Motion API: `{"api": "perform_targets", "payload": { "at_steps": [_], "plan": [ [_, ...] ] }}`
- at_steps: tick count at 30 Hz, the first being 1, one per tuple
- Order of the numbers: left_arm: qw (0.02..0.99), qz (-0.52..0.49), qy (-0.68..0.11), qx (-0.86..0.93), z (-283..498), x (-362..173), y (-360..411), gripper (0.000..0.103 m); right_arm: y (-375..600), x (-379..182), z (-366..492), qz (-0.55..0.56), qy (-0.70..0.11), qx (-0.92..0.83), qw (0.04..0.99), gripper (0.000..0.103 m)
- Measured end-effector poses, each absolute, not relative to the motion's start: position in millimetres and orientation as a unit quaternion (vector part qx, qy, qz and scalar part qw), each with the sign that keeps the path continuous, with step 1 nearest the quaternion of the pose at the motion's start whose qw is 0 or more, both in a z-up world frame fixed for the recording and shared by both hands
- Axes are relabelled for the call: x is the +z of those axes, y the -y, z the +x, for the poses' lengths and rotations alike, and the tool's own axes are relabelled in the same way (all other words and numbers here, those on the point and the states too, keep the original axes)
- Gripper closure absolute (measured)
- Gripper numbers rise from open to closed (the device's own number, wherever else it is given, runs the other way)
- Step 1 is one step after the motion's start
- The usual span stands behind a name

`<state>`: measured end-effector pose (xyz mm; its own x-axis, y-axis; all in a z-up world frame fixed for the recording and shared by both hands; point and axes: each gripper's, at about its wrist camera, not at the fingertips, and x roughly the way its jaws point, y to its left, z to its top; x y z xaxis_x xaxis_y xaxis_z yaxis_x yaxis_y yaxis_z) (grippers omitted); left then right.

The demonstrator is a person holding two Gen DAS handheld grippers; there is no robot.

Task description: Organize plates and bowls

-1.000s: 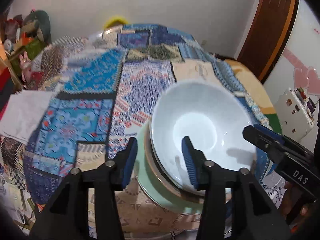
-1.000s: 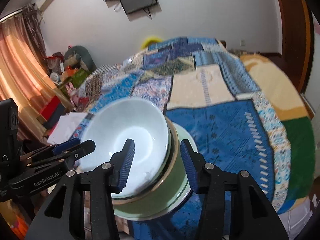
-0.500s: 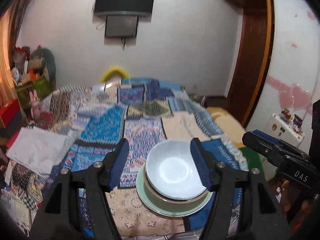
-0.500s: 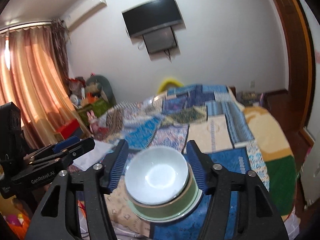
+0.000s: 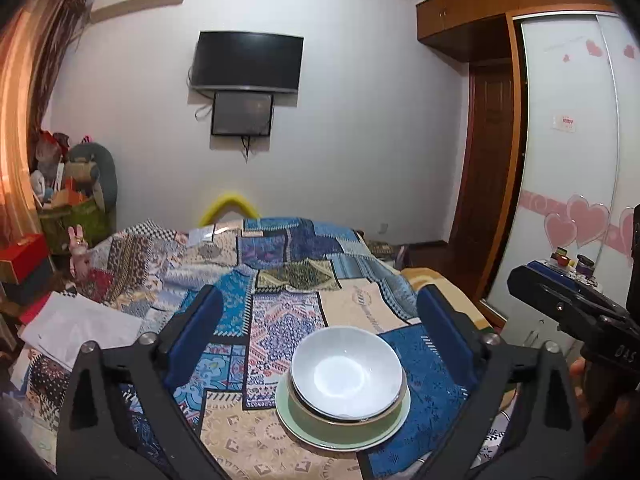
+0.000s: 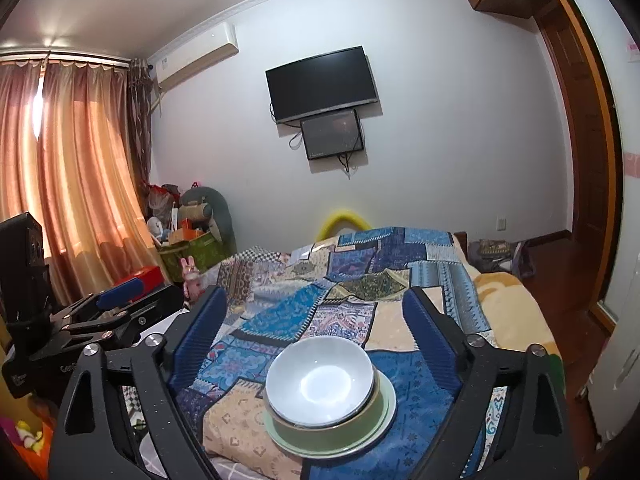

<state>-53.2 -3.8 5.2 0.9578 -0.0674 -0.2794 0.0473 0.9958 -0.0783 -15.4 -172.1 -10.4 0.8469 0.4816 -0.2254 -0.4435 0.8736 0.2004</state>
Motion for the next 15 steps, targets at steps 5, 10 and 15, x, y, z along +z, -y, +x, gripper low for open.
{"api": "perform_targets", "payload": {
  "at_steps": [5,10,15],
  "plan": [
    [0.991,-0.031,-0.132,-0.020,-58.2,5.3,5.1,0.000,174.1,-11.1,-17.0,0.076,-0.125,0.237,0.961,0.005],
    [0.990,-0.038,-0.135,-0.022,-57.5,3.4,2.0,0.000,174.7,-12.1,-19.4,0.076,-0.125,0.234,0.961,0.001],
    [0.989,-0.042,-0.138,-0.024,-56.2,0.1,0.0,0.000,174.8,-13.2,-21.5,0.069,-0.123,0.232,0.962,0.000]
  ]
}}
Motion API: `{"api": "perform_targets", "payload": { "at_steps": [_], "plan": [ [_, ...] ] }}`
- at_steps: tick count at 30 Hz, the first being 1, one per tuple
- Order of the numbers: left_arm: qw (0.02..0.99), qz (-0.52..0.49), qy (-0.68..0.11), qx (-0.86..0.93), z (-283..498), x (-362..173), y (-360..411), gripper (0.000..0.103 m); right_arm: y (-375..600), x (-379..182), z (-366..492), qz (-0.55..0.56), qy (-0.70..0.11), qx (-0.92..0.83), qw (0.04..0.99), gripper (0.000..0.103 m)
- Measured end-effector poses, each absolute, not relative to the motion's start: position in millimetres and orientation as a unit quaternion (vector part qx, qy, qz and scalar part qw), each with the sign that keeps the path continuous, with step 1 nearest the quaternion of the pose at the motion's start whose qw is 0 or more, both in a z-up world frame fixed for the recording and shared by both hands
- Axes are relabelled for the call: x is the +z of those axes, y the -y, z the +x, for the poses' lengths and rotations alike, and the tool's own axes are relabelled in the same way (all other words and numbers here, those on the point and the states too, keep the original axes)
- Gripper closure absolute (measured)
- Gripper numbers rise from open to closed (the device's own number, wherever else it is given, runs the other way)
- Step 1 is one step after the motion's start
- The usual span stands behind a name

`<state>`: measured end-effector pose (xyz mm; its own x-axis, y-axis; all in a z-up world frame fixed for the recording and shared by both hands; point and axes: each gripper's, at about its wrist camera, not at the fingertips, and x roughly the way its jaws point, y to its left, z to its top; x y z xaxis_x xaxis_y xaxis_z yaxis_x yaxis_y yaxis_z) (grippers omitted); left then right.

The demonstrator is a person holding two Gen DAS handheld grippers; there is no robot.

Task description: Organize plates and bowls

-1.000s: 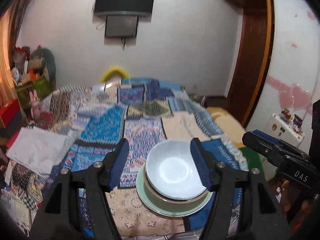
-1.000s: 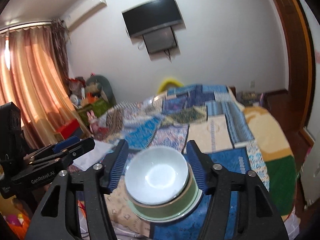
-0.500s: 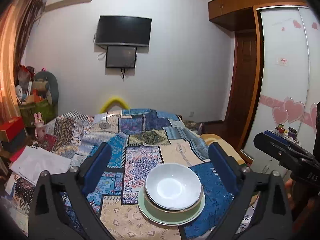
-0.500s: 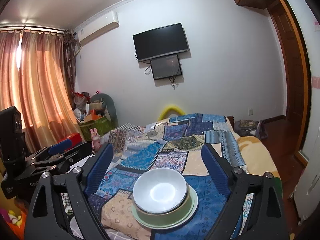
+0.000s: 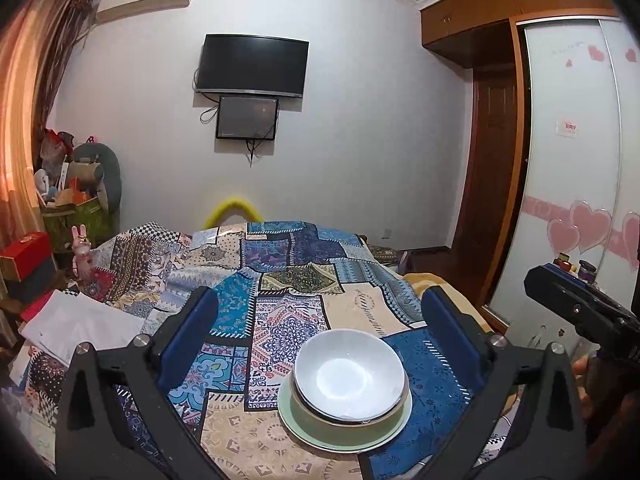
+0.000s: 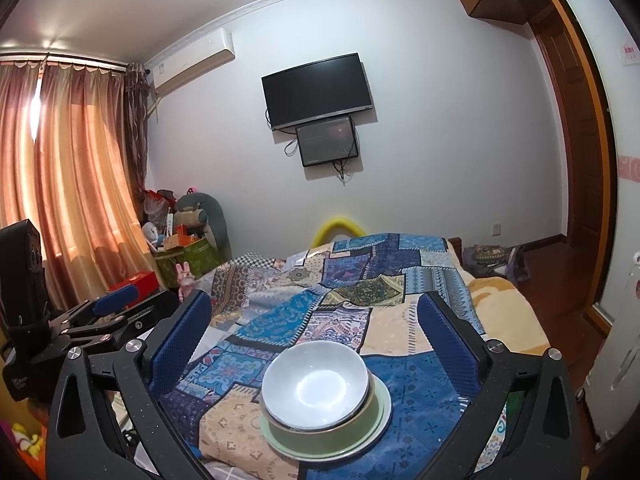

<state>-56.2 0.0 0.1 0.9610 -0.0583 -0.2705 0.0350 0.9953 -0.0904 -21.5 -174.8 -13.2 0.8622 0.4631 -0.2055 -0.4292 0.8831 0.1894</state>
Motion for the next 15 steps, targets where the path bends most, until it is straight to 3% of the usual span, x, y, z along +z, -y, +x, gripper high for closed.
{"api": "perform_targets", "payload": {
  "at_steps": [15],
  "plan": [
    [0.989,-0.046,-0.141,-0.024,-54.6,-2.3,-1.7,0.000,174.7,-10.9,-21.9,0.064,-0.125,0.235,0.962,0.000]
  ]
}}
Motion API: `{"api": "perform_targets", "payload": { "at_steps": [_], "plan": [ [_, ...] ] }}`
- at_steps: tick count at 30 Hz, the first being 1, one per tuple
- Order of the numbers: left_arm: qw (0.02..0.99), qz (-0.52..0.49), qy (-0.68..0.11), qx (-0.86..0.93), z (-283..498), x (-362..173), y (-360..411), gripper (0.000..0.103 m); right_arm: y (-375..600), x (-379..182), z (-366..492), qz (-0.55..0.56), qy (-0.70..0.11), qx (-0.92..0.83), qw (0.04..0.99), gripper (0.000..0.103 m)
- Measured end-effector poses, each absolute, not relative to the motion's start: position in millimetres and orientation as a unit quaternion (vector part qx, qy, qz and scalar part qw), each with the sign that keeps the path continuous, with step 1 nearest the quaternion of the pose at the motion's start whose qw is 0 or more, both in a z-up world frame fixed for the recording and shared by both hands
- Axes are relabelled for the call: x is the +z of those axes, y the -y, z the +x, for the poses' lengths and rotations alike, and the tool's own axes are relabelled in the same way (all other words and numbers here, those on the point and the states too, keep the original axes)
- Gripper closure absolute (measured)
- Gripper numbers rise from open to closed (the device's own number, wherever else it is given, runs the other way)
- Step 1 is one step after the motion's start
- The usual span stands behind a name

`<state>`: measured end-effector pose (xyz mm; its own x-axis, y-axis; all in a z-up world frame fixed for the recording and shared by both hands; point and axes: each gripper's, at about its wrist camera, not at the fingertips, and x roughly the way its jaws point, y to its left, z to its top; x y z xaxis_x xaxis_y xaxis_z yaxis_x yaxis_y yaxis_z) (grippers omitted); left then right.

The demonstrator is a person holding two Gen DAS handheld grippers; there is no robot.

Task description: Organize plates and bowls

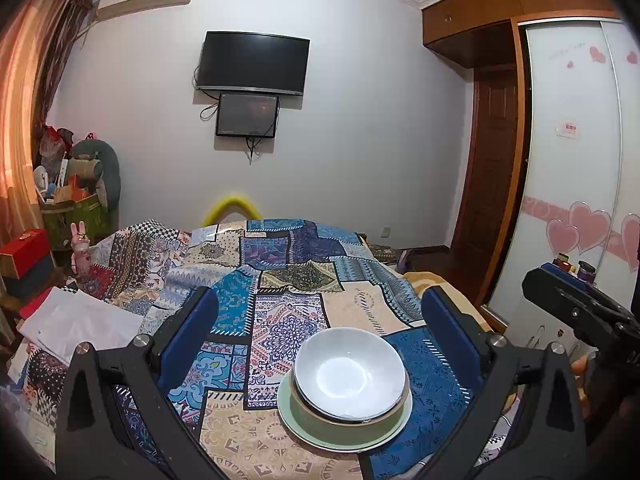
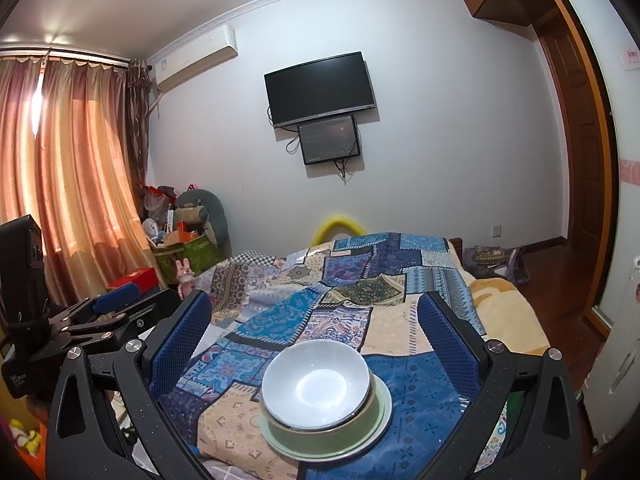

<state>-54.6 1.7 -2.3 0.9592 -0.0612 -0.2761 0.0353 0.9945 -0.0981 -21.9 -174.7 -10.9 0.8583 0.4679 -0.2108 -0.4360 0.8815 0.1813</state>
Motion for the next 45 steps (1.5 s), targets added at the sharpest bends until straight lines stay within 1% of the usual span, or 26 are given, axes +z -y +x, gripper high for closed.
{"api": "perform_targets", "payload": {
  "at_steps": [45],
  "plan": [
    [0.987,-0.048,-0.150,-0.034,-50.0,-6.5,-0.9,0.000,172.1,-12.8,-17.6,0.055,-0.134,0.237,0.961,0.000]
  ]
}}
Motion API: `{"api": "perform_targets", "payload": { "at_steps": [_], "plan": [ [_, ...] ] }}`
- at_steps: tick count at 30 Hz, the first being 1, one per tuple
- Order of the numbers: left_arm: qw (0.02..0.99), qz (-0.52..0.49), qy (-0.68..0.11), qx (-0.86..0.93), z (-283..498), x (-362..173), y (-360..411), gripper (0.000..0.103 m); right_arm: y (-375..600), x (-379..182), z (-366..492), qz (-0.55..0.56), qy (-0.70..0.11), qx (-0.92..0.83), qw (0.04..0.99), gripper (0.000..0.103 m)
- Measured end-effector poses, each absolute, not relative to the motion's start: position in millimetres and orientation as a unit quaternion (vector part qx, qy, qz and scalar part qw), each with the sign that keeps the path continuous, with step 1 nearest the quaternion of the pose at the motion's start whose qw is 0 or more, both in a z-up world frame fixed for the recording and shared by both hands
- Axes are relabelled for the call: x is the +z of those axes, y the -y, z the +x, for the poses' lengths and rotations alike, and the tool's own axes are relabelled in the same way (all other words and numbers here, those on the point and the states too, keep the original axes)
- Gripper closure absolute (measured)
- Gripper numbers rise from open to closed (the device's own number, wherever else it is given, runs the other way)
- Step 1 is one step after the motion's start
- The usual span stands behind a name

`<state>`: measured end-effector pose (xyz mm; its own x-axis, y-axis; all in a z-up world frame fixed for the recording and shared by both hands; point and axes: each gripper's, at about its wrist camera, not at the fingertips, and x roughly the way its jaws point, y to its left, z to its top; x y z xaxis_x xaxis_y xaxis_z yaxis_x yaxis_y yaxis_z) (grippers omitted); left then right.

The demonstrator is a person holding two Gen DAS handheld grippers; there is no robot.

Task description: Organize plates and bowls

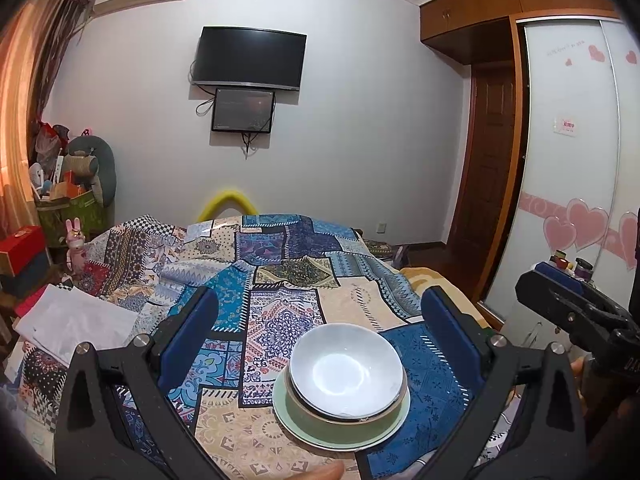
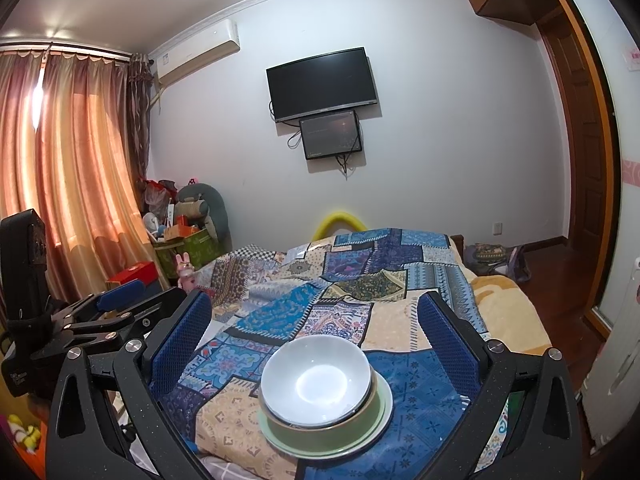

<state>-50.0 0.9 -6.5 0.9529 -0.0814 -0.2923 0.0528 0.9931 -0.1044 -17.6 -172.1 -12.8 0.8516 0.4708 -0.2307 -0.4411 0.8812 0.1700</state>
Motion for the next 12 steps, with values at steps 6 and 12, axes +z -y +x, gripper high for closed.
{"api": "perform_targets", "payload": {
  "at_steps": [6,12],
  "plan": [
    [0.987,-0.046,-0.149,-0.032,-48.2,-6.9,-0.6,0.000,171.5,-13.1,-16.8,0.053,-0.136,0.239,0.960,0.000],
    [0.988,-0.039,-0.145,-0.029,-49.7,-9.1,2.3,0.000,169.5,-12.4,-14.4,0.050,-0.137,0.239,0.960,0.000]
  ]
}}
